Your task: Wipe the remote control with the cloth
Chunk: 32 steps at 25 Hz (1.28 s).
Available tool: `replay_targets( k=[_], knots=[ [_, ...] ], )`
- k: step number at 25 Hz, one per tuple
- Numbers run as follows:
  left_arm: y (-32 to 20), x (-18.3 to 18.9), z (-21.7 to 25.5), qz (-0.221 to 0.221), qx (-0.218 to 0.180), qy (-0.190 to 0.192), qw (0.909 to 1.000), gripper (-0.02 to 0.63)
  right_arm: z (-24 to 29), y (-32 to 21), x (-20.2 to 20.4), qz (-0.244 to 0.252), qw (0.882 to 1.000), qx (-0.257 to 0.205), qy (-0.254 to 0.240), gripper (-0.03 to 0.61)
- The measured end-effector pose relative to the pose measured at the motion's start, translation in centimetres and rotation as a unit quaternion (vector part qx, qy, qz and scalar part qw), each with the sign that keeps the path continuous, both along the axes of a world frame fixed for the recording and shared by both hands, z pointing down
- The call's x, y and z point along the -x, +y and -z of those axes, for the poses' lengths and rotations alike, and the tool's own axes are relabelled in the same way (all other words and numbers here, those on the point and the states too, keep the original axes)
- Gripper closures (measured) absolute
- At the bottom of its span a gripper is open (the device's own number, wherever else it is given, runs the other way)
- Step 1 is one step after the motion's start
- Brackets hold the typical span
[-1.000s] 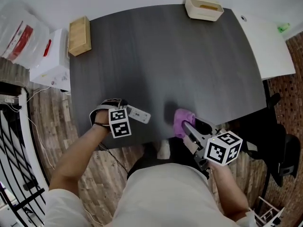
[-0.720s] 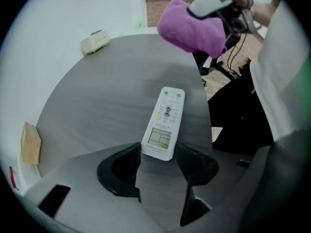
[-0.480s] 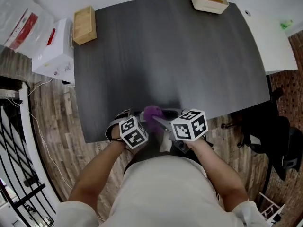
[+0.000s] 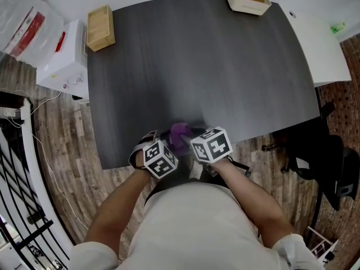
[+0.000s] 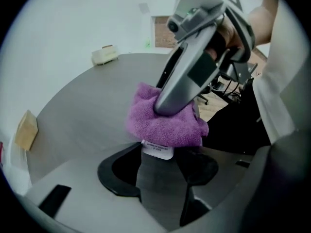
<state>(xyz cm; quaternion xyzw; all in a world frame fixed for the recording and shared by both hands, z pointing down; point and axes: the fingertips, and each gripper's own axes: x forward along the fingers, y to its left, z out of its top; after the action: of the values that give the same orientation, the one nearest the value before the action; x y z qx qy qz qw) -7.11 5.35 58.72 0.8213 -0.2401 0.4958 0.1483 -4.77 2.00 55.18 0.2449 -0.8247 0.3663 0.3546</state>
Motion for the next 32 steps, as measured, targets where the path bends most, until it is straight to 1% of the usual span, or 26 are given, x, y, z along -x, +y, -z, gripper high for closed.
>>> replay_targets(
  k=[5,7,10,16,21,26,29,30,32],
  knots=[
    [0.1,-0.1,0.0,0.019,0.010,0.016,0.9996,0.393,0.1,0.0,-0.4,0.024,0.998,-0.042,0.044,0.446],
    [0.1,0.0,-0.1,0.022,0.012,0.019,0.9995,0.393,0.2,0.0,-0.8,0.028,0.997,-0.052,0.050,0.446],
    [0.1,0.0,-0.1,0.025,0.016,0.022,0.9993,0.393,0.3,0.1,-1.8,0.019,0.997,-0.051,0.047,0.446],
    [0.1,0.2,-0.4,0.034,0.023,0.028,0.9988,0.393,0.1,0.0,-4.0,-0.029,0.999,-0.025,0.026,0.446],
    [0.2,-0.1,-0.6,0.042,0.031,0.038,0.9979,0.393,-0.1,-0.5,-5.8,-0.079,0.997,0.008,0.005,0.446],
    [0.2,-0.6,-0.7,0.042,0.038,0.041,0.9975,0.393,0.0,-0.7,-7.4,-0.102,0.995,0.013,0.007,0.446],
    [0.1,-0.6,-0.8,0.042,0.034,0.036,0.9979,0.398,-0.1,-0.7,-8.5,-0.115,0.993,0.019,0.006,0.446],
    [0.0,-0.4,-0.8,0.043,0.032,0.034,0.9980,0.408,0.0,-0.8,-8.9,-0.121,0.992,0.017,0.010,0.446],
    [-0.2,-0.2,-0.8,0.048,0.030,0.033,0.9979,0.456,0.0,-1.4,-10.3,-0.142,0.989,0.012,0.023,0.446]
  ],
)
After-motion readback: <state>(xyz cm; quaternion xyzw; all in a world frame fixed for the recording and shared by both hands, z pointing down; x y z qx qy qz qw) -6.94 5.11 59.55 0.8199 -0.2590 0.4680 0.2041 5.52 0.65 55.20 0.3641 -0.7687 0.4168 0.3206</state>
